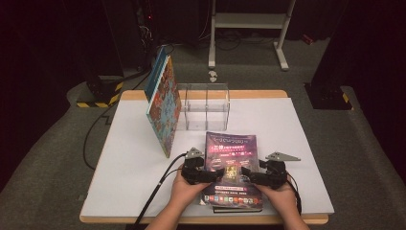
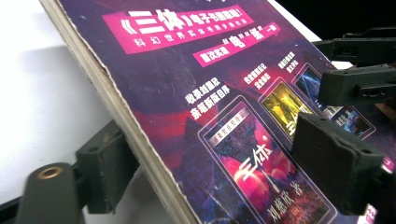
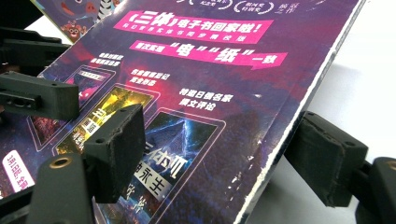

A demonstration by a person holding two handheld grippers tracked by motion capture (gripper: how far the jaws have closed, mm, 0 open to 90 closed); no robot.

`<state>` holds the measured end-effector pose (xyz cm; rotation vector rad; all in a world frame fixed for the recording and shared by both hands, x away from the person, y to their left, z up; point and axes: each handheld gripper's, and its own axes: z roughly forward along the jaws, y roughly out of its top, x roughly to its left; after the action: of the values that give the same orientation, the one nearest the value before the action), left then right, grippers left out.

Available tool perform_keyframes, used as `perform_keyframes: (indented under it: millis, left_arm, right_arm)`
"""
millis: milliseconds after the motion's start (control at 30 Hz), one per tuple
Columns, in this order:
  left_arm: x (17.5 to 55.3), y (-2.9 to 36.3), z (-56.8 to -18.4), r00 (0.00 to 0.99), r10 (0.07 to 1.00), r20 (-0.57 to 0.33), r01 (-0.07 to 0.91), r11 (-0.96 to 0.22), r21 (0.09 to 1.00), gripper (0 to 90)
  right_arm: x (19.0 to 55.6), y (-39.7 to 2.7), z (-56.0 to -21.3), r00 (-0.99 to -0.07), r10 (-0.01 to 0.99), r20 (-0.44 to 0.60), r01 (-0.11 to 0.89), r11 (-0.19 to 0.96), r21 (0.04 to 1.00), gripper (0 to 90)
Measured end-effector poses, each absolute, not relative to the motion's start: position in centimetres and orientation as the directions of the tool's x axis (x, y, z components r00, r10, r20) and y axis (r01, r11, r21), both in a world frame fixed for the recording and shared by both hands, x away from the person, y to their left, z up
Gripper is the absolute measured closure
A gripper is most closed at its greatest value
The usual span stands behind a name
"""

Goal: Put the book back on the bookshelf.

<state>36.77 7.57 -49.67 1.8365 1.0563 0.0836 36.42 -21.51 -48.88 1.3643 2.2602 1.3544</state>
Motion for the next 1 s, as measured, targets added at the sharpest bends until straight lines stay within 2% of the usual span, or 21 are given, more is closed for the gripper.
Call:
perform_keyframes:
  millis: [167, 333, 600, 700, 833, 1000]
  left_arm:
    - [36.0, 7.8, -48.9, 0.622, 0.72, -0.307, 0.58, -0.161, 0.799, 34.3]
    - [35.9, 8.0, -48.7, 0.623, 0.725, -0.293, 0.566, -0.16, 0.808, 43.3]
    - [35.7, 7.9, -48.3, 0.623, 0.736, -0.265, 0.555, -0.177, 0.813, 52.4]
    - [35.5, 7.8, -48.2, 0.624, 0.741, -0.247, 0.543, -0.184, 0.819, 56.0]
    - [35.3, 7.9, -47.9, 0.628, 0.741, -0.238, 0.531, -0.184, 0.827, 61.6]
    - [35.0, 7.9, -47.6, 0.631, 0.745, -0.217, 0.509, -0.186, 0.84, 66.5]
  right_arm:
    - [36.5, -21.5, -48.9, -0.564, 0.774, 0.289, 0.62, 0.165, 0.767, 21.4]
    - [36.6, -21.6, -48.9, -0.56, 0.773, 0.299, 0.628, 0.161, 0.761, 19.9]
    - [36.7, -21.6, -48.9, -0.56, 0.768, 0.311, 0.637, 0.159, 0.754, 22.2]
    - [36.6, -21.5, -48.7, -0.57, 0.767, 0.295, 0.628, 0.176, 0.758, 25.5]
    - [36.2, -21.3, -48.1, -0.581, 0.779, 0.236, 0.594, 0.207, 0.778, 34.8]
    - [36.0, -21.5, -47.8, -0.58, 0.782, 0.228, 0.594, 0.214, 0.776, 43.6]
